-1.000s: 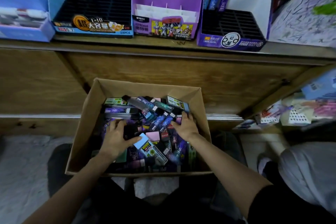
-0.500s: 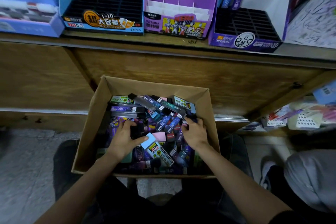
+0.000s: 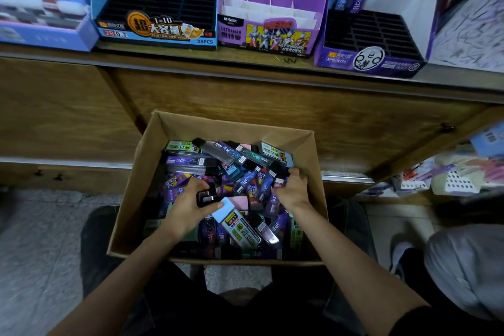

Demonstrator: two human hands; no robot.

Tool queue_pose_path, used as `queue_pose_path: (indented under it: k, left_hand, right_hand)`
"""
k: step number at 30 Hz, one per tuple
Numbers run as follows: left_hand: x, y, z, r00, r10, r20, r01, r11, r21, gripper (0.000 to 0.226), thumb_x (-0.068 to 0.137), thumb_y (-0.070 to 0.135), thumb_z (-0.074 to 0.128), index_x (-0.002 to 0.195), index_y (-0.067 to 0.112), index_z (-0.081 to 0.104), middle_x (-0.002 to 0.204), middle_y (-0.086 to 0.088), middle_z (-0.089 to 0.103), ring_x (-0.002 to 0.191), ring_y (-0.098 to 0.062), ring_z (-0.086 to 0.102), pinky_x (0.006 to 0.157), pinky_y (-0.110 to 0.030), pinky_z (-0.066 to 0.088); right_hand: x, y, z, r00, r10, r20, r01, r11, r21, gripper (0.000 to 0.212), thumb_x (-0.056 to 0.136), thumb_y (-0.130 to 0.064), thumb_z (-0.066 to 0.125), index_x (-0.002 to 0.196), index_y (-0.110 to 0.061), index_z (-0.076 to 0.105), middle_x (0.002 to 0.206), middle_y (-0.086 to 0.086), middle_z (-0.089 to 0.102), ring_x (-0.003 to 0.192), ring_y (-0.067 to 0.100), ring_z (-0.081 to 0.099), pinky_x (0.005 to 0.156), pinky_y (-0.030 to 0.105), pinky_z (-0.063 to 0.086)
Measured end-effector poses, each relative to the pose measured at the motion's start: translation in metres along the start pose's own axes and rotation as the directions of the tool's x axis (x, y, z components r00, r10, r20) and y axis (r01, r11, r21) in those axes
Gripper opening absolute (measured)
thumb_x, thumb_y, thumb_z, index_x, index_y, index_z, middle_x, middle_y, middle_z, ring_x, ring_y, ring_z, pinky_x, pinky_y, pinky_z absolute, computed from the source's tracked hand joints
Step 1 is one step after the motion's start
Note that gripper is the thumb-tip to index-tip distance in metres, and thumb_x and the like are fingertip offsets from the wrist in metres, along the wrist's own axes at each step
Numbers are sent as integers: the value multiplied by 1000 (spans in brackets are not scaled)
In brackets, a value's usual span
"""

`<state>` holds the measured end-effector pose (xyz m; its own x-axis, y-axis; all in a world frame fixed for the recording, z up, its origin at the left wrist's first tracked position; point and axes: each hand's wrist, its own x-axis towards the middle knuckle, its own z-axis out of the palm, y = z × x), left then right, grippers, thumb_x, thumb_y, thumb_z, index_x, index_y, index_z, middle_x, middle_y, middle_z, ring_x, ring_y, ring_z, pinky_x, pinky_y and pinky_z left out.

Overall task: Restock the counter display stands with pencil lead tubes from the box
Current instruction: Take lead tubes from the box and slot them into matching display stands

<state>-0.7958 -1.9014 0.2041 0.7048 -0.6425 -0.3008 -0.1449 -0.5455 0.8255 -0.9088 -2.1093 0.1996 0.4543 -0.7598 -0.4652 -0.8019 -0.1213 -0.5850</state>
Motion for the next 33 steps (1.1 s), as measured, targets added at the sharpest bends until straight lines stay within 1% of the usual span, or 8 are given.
queue_pose_path:
  k: [3,5,10,17,20,23,30,33]
  left_hand:
    - [1,0,-1,999,-54,0,54,992,-114,43,76,15,77,105,15,45,95,13,55,85,7,49,67,0,38]
    - [3,3,-1,995,-92,-31,84,977,-194,42,77,6,74,107,10,45,102,-1,58,90,-6,56,77,-11,42]
    - [5,12,-6,985,-121,-120,73,935,-346,31,80,-7,66,106,-1,49,93,-7,59,77,2,56,62,-3,44]
    - [12,26,-19,987,-68,-147,0,906,-423,19,90,3,57,107,7,52,92,-4,59,76,-6,56,62,-9,44]
    - [20,39,-26,995,-5,-97,-33,921,-388,18,92,4,54,110,6,50,85,2,60,64,7,58,58,-6,45]
    - [28,56,-31,995,33,-96,-69,914,-401,18,92,2,53,110,5,51,88,1,61,75,-2,58,64,-7,47]
    - [38,88,-36,999,4,-54,-28,895,-445,13,92,10,56,104,7,57,90,-10,62,86,-23,60,78,-39,50]
    - [41,99,-33,997,-17,-79,-22,883,-468,21,91,7,57,109,-3,58,89,-13,60,85,-23,57,78,-36,49]
  right_hand:
    - [3,4,0,999,26,41,-34,976,215,64,76,4,69,129,-8,36,111,10,56,107,25,56,78,25,42]
    - [6,6,0,995,59,80,-80,955,284,65,76,5,69,131,-9,35,103,4,58,97,20,57,75,26,42]
    - [6,13,-4,993,62,103,-107,848,518,62,77,10,67,129,-6,39,104,14,61,84,20,59,63,24,46]
    - [-21,7,-15,943,-219,251,-33,687,726,19,82,7,61,97,-6,65,109,20,65,97,28,62,92,39,49]
    - [-28,-10,-18,892,-327,314,-44,626,778,15,84,4,58,97,-2,64,99,10,69,93,20,65,91,34,49]
    - [-34,-36,-15,869,-376,322,-51,579,814,18,84,7,57,93,-7,66,92,4,71,90,17,66,85,30,51]
    - [-42,-67,-16,868,-393,305,-23,582,813,29,86,-2,60,115,-5,60,112,11,67,106,27,62,98,42,47]
    - [-46,-67,-18,854,-356,381,-106,596,796,37,91,-9,57,127,-13,50,118,11,65,112,30,59,102,47,43]
